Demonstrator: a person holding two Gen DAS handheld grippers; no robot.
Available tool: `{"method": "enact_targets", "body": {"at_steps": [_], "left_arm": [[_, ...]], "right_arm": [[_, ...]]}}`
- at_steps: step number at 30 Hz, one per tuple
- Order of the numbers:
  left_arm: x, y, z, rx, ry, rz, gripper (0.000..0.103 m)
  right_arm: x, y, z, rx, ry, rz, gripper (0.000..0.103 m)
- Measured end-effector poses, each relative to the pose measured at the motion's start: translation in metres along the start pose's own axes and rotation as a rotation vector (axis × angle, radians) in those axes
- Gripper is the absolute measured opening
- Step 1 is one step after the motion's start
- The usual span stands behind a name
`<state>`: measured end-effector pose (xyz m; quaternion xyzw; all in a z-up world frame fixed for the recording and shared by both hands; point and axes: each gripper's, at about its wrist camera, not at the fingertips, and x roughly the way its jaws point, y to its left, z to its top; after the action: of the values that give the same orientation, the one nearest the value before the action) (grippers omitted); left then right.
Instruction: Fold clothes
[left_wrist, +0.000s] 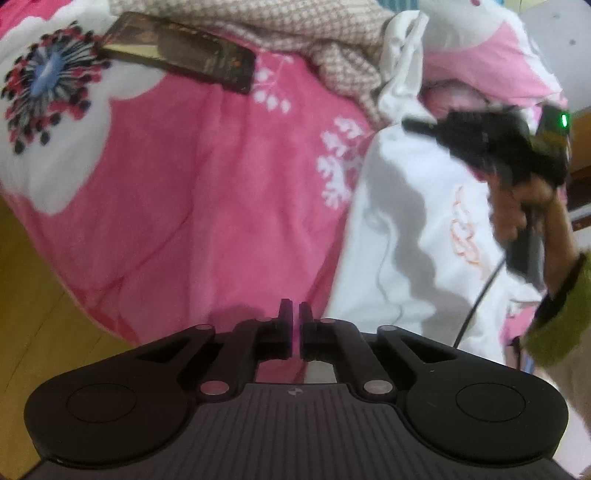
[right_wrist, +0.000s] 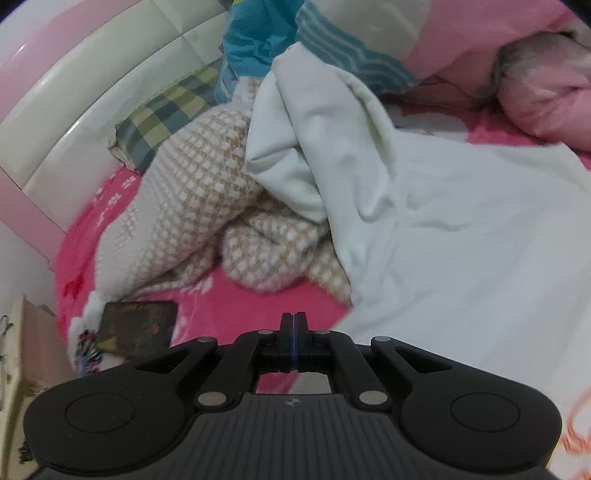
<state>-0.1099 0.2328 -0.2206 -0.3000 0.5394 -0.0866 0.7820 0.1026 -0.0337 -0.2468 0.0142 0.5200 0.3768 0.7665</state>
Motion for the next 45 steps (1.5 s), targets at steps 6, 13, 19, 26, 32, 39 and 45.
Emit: {"method": "enact_targets", "body": {"at_steps": [6,13,19,26,32,39,45], "left_arm": [[0.024,-0.018,0.012,0.099,0.075,-0.024,0.034],[0.043,-0.033,0.017,0.214,0.137,0.087,0.034],[0.041,-0.052,0.025,0.334,0.146,0.145,0.035],[0.038,-0.093,0.037,0.41,0.08,0.183,0.035],[0.075,-0.157,0.023,0.539,0.172,0.077,0.035],[0.123,-0.224,0.004,0.48,0.333,-0.19,0.043],[0.169,-0.261,-0.007,0.509,0.363,-0.238,0.055]], "right_arm": [[0.014,-0.017,-0.032,0.071,0.149,-0.017,0.0],[0.016,0.014,-0.064,0.147,0.069,0.201,0.001],[-0.095,-0.025,-0.137,0.346,-0.012,0.145,0.002],[-0.228,-0.115,-0.243,0.682,-0.113,-0.185,0.011],[-0.267,-0.163,-0.289,0.791,-0.241,-0.36,0.042],[-0.238,-0.165,-0.281,0.667,-0.281,-0.223,0.012],[-0.195,-0.116,-0.24,0.361,-0.201,-0.214,0.014]]}}
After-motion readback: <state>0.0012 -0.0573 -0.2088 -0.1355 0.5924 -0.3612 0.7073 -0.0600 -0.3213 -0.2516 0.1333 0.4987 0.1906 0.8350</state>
